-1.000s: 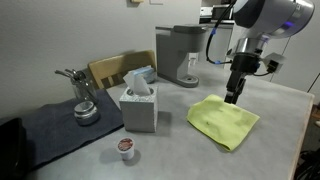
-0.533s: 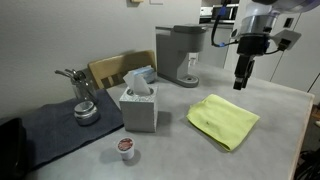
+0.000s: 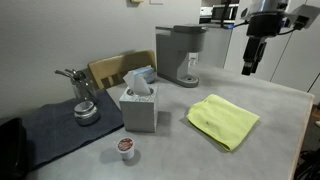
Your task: Fold the yellow cloth in half
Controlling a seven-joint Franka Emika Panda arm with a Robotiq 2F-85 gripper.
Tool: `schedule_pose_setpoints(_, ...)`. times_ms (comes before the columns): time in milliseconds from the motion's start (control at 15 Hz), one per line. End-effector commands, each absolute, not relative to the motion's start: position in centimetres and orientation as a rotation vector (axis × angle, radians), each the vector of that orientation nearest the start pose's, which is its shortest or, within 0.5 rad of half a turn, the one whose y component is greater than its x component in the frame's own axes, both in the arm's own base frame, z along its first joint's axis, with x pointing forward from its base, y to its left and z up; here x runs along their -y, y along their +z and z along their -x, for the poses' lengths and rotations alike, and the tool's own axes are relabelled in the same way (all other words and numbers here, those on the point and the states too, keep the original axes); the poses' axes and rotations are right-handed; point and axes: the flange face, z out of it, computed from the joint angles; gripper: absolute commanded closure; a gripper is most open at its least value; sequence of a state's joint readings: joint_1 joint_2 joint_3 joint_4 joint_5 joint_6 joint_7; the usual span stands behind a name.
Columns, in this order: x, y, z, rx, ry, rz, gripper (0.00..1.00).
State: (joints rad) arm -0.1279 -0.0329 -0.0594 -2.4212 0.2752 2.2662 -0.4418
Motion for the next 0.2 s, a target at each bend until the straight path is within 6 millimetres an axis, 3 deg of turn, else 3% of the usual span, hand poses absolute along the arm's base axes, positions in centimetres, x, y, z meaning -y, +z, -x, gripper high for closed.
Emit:
schedule_pose_setpoints(0, 8.03, 31.52, -46.20, 0.090, 0.074, 2.911, 0.00)
schedule_pose_setpoints(133, 8.00, 31.63, -46.05, 0.089, 0.073, 2.911, 0.00)
